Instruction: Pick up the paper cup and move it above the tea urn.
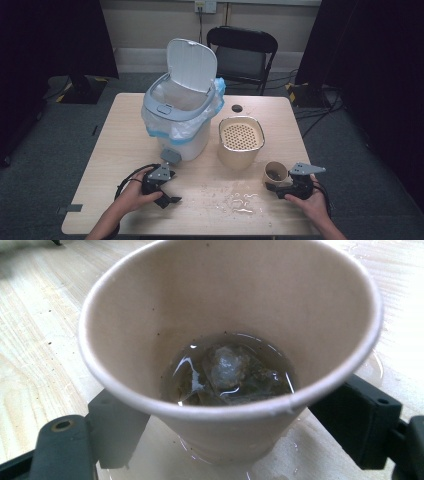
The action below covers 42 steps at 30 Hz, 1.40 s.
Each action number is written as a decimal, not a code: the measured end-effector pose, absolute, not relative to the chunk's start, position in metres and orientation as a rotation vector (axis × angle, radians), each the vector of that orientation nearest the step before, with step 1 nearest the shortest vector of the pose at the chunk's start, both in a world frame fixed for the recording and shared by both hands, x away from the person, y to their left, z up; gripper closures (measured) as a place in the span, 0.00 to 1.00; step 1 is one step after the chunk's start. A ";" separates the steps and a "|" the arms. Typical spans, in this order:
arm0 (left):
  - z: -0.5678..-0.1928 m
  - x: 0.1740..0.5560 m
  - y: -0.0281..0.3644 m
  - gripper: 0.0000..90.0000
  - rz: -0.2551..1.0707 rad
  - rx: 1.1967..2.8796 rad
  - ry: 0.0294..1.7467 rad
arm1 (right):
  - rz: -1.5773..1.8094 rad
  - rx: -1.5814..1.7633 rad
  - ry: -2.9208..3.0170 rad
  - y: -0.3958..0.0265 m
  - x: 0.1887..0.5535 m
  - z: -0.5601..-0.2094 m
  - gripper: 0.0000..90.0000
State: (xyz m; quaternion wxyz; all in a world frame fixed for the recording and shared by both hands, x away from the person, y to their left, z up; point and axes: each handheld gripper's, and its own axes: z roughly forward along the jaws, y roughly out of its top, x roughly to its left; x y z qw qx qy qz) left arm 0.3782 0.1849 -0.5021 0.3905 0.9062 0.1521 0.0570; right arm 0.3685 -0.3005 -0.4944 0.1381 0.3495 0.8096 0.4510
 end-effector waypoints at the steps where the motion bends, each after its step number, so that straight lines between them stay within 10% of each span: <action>1: -0.502 0.378 0.185 0.04 0.145 2.302 0.385 | 1.310 1.013 2.339 -0.301 0.368 -0.495 0.21; 42: -0.502 0.378 0.185 0.03 0.143 2.304 0.385 | 1.277 0.953 2.314 -0.298 0.372 -0.487 0.34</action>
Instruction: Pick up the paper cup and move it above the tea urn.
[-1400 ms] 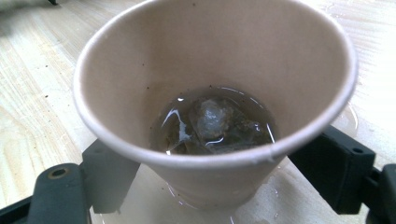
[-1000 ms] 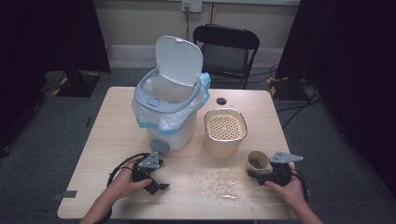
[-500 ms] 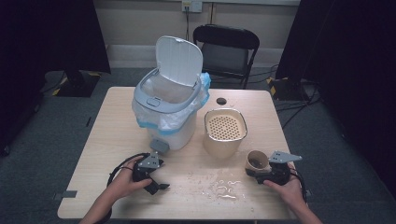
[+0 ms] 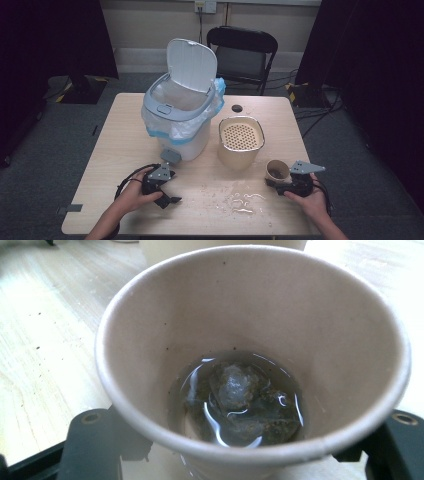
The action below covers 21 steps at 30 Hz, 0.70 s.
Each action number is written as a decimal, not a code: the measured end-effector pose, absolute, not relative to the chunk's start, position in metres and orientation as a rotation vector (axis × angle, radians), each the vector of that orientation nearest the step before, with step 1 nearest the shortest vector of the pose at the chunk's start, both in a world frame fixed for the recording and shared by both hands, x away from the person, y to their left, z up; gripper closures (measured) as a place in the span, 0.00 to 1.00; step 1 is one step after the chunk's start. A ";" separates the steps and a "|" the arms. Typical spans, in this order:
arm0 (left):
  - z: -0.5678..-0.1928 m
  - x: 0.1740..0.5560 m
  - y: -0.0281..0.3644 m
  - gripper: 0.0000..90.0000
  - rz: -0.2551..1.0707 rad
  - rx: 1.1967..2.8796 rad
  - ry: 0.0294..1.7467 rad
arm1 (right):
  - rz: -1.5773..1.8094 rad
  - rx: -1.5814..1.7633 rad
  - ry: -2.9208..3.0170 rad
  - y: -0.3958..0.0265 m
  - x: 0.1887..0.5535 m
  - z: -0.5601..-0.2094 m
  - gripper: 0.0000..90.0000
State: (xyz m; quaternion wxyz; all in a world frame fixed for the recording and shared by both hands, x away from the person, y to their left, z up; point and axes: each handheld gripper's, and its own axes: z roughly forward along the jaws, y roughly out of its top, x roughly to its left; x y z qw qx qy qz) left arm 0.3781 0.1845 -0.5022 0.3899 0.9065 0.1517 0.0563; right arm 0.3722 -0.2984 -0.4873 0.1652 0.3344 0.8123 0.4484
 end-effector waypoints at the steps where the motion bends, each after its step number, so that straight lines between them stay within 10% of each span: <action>1: -0.502 0.378 0.184 0.03 0.143 2.305 0.385 | 1.265 0.948 2.310 -0.299 0.375 -0.484 0.34; 21: -0.502 0.378 0.184 0.02 0.143 2.314 0.380 | 1.222 0.959 2.304 -0.294 0.415 -0.459 0.39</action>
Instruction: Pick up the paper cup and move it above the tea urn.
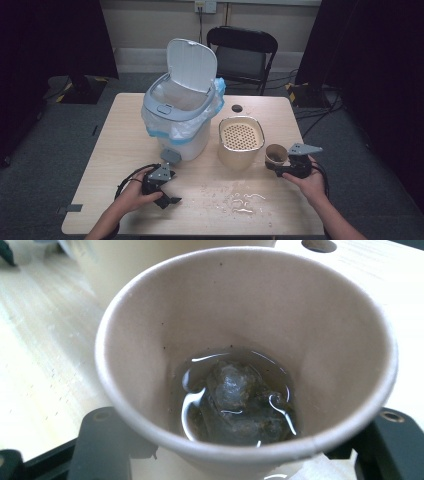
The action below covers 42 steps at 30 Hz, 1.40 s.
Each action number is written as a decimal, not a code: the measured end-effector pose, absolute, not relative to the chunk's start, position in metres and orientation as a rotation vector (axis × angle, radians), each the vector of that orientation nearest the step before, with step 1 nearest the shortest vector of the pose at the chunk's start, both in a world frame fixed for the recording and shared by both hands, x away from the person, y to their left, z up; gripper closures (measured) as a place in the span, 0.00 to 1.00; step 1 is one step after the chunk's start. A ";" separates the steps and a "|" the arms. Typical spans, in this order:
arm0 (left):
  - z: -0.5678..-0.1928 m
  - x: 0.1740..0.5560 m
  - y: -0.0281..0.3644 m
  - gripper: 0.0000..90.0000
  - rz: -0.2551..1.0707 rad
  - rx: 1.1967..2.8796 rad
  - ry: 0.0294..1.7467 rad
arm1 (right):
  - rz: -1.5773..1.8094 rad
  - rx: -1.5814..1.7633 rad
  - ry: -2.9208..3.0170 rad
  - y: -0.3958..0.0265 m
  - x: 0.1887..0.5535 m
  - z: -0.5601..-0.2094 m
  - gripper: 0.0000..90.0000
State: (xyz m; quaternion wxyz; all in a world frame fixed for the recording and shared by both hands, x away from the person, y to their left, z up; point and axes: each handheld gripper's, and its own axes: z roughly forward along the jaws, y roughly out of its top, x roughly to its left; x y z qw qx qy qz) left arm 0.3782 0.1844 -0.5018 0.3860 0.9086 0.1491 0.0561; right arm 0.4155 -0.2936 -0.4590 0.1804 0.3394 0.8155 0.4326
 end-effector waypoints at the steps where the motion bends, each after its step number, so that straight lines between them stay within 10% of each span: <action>1: -0.502 0.378 0.184 0.02 0.143 2.314 0.380 | 1.222 0.959 2.304 -0.294 0.415 -0.459 0.39; 42: -0.503 0.378 0.184 0.01 0.136 2.314 0.363 | 1.161 1.026 2.189 -0.303 0.496 -0.424 0.41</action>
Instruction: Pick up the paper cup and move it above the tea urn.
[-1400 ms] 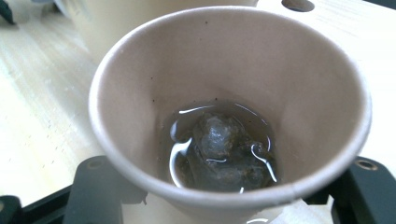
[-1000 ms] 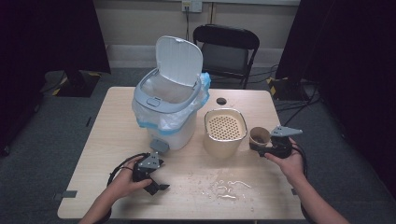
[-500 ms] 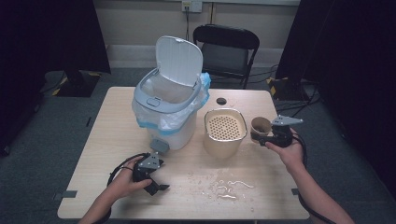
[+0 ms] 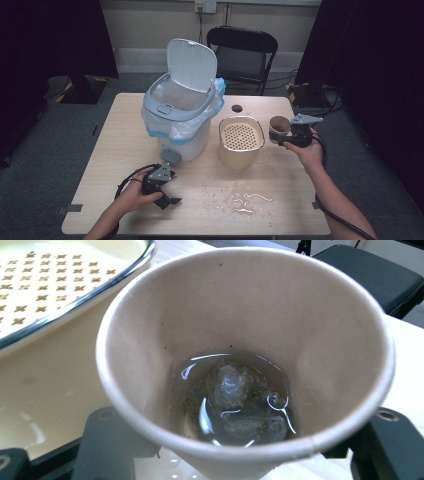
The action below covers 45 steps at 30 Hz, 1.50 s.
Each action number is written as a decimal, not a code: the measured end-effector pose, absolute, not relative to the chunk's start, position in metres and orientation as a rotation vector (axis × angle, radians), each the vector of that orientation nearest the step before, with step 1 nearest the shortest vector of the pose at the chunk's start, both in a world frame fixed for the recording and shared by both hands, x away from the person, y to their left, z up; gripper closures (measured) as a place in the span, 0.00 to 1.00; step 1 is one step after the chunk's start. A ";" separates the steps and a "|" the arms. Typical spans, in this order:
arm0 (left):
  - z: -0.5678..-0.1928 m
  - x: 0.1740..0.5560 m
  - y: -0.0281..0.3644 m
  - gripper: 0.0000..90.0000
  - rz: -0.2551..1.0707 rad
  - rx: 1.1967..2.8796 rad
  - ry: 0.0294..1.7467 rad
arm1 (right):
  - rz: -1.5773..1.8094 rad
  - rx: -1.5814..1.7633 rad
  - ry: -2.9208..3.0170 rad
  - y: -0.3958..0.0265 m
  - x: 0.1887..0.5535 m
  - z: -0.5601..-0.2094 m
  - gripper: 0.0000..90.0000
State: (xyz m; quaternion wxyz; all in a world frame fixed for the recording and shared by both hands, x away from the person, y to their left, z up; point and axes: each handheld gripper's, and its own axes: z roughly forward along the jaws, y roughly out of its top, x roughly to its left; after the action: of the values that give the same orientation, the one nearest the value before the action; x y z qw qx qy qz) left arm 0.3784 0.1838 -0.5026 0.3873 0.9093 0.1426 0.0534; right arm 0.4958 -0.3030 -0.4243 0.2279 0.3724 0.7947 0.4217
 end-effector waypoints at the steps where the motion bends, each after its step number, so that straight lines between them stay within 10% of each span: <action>1: -0.503 0.378 0.184 0.01 0.136 2.313 0.363 | 1.162 1.026 2.185 -0.303 0.498 -0.424 0.41; 45: -0.503 0.378 0.183 0.00 0.130 2.316 0.352 | 1.038 0.773 2.128 -0.285 0.547 -0.391 0.42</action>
State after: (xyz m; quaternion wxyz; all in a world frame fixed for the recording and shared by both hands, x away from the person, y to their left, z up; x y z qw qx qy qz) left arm 0.3780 0.1834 -0.5025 0.3872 0.9101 0.1383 0.0511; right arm 0.5473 -0.2850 -0.3911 0.3196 0.2942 0.8096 0.3948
